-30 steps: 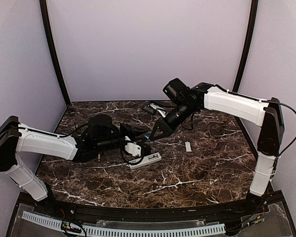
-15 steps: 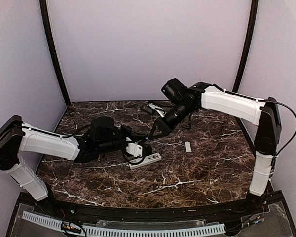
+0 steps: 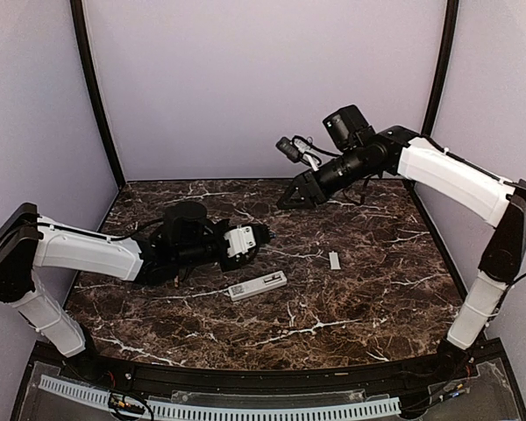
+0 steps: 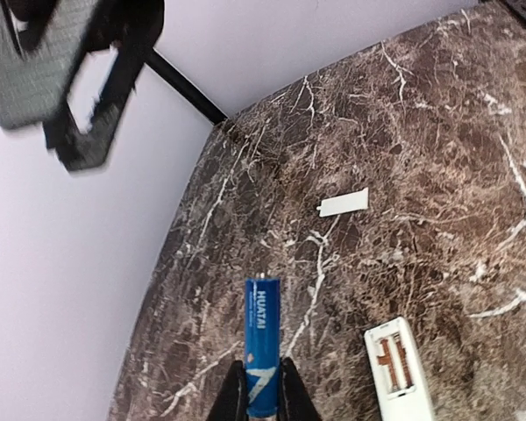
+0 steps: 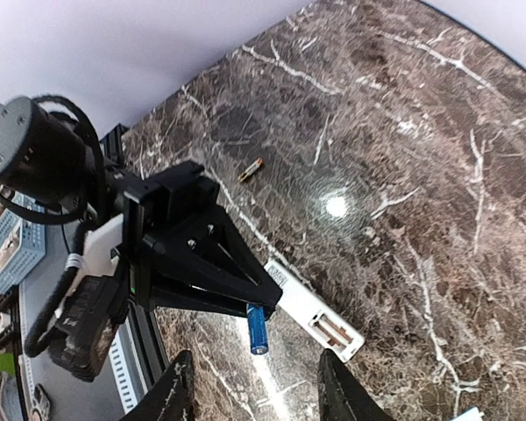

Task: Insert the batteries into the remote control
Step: Pass from the right arm to the left, then pass from the left arm to the right

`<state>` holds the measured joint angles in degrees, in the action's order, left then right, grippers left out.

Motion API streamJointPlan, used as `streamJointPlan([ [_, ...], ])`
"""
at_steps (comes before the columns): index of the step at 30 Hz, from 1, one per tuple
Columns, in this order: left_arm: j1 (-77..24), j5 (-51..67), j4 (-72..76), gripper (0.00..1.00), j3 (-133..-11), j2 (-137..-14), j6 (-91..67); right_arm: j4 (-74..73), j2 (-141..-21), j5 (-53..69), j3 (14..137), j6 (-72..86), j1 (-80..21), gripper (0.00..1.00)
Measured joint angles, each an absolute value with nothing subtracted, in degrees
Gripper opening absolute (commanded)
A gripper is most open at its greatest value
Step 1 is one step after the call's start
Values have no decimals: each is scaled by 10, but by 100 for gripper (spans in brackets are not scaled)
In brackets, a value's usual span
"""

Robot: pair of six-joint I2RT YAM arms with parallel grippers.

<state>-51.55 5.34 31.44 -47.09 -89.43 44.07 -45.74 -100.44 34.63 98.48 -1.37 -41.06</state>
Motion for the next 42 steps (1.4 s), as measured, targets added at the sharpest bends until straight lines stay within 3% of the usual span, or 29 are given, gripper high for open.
streamJointPlan([
  [12, -500, 71, 301, 0, -495, -895, 239, -380, -994, 338, 936, 67, -398, 45],
  [19, -500, 77, 301, 0, -495, -895, 210, -357, -1018, 374, 924, 90, -403, 36],
  [29, -495, 81, 302, 0, -495, -905, 202, -348, -1055, 414, 924, 99, -406, 0],
  [33, -494, 84, 305, 0, -495, -906, 199, -346, -1056, 422, 924, 99, -406, 0],
  [34, -494, 84, 305, 2, -495, -906, 199, -346, -1056, 422, 924, 98, -406, 0],
  [35, -494, 84, 306, 12, -495, -906, 198, -346, -1056, 423, 924, 98, -406, 0],
  [36, -493, 84, 305, 38, -495, -906, 197, -346, -1056, 423, 924, 98, -406, 0],
  [38, -493, 83, 305, 68, -495, -906, 193, -346, -1056, 423, 924, 99, -405, 0],
  [42, -493, 79, 296, 85, -488, -899, 184, -343, -1056, 425, 916, 112, -396, 0],
])
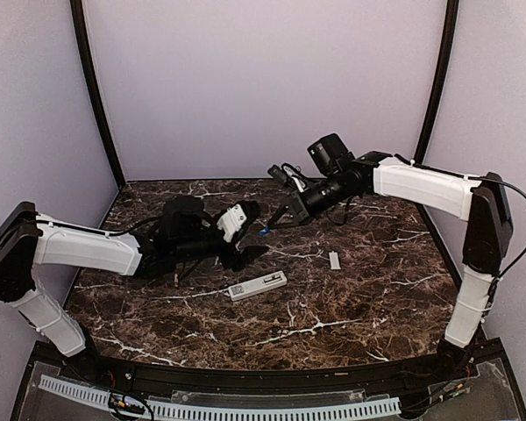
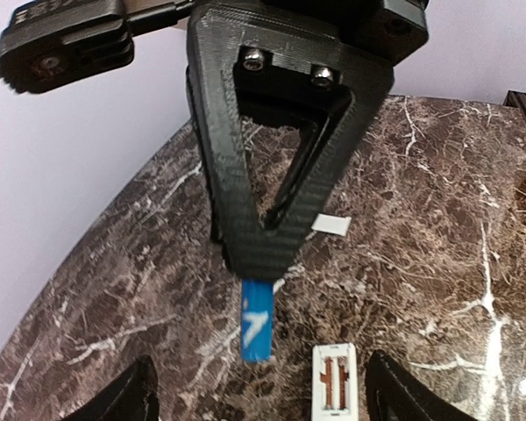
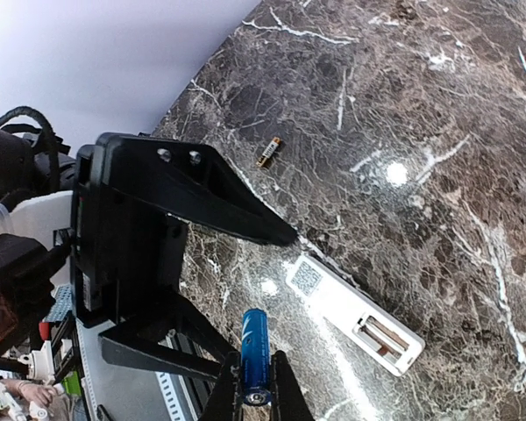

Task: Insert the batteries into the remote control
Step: Pass from the left arm to the right, then hold the remote control without batteries at the center of the board.

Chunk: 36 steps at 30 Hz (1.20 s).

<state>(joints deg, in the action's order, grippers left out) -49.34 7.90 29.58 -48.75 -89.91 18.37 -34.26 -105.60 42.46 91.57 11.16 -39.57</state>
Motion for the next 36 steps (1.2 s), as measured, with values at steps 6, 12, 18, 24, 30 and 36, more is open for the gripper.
streamJointPlan([
  [6, -496, 79, 210, 86, -442, -863, 185, -310, -1074, 424, 852, 149, -373, 0],
  [12, -500, 64, 125, 87, -436, -889, 197, -287, -1137, 419, 821, 171, -371, 0],
  [18, -500, 63, 71, 87, -482, -973, 199, -280, -1145, 417, 811, 170, -367, 0],
  [24, -500, 55, 59, 74, -500, -1016, 199, -273, -1145, 418, 797, 166, -361, 0],
  [30, -500, 66, 56, 36, -514, -1029, 211, -269, -1140, 417, 788, 164, -348, 0],
  [36, -500, 80, 51, 14, -519, -1032, 242, -272, -1122, 417, 760, 160, -347, 0],
])
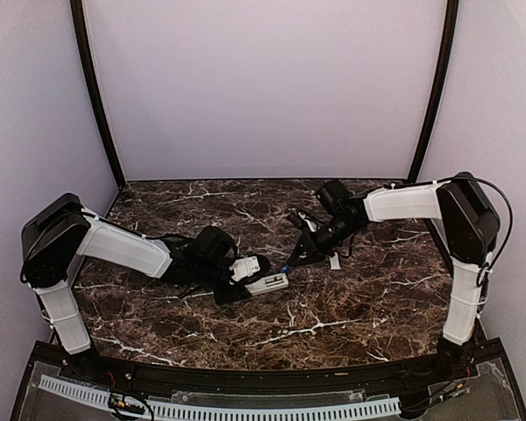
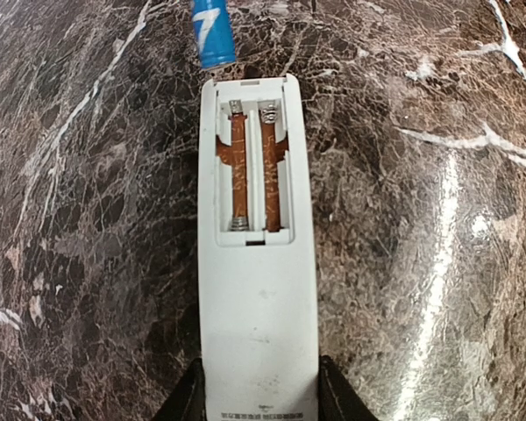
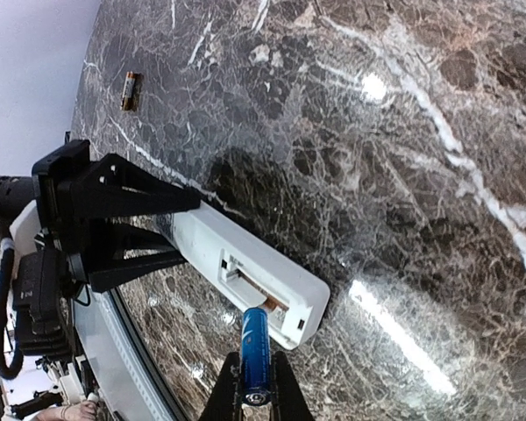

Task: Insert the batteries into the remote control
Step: Hold the remote control without batteries at the center of the board, then place the battery in the battery compartment.

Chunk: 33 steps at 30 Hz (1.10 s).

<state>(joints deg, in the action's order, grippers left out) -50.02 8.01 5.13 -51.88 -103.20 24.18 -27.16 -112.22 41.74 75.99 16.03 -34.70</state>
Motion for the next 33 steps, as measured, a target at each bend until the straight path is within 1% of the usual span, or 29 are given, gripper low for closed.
streamJointPlan([
  [2, -501, 81, 41, 11, -528, -1035, 247, -272, -1110, 417, 745, 159, -347, 0],
  [4, -502, 81, 30, 11, -536, -1038, 248, -269, -1089, 417, 721, 161, -347, 0],
  [9, -507, 81, 12, 19, -554, -1046, 244, -250, -1051, 425, 664, 182, -347, 0],
  [16, -528, 134, 11, 20, -584, -1071, 234, -234, -1049, 428, 646, 196, -347, 0],
  [18, -532, 148, 11, 26, -590, -1076, 226, -232, -1049, 429, 647, 198, -347, 0],
  [19, -534, 154, 11, 34, -592, -1078, 221, -230, -1049, 429, 648, 199, -347, 0],
  [20, -535, 156, 11, 38, -594, -1079, 218, -227, -1049, 429, 648, 201, -347, 0],
  [22, -539, 157, 11, 51, -596, -1080, 211, -218, -1049, 429, 646, 208, -347, 0],
  [24, -539, 156, 11, 56, -596, -1080, 210, -202, -1047, 431, 635, 220, -347, 0],
  [28, -539, 150, 8, 60, -596, -1080, 203, -192, -1046, 430, 616, 236, -347, 0],
  [33, -539, 126, -20, 60, -597, -1080, 205, -180, -1031, 424, 597, 256, -347, 0],
])
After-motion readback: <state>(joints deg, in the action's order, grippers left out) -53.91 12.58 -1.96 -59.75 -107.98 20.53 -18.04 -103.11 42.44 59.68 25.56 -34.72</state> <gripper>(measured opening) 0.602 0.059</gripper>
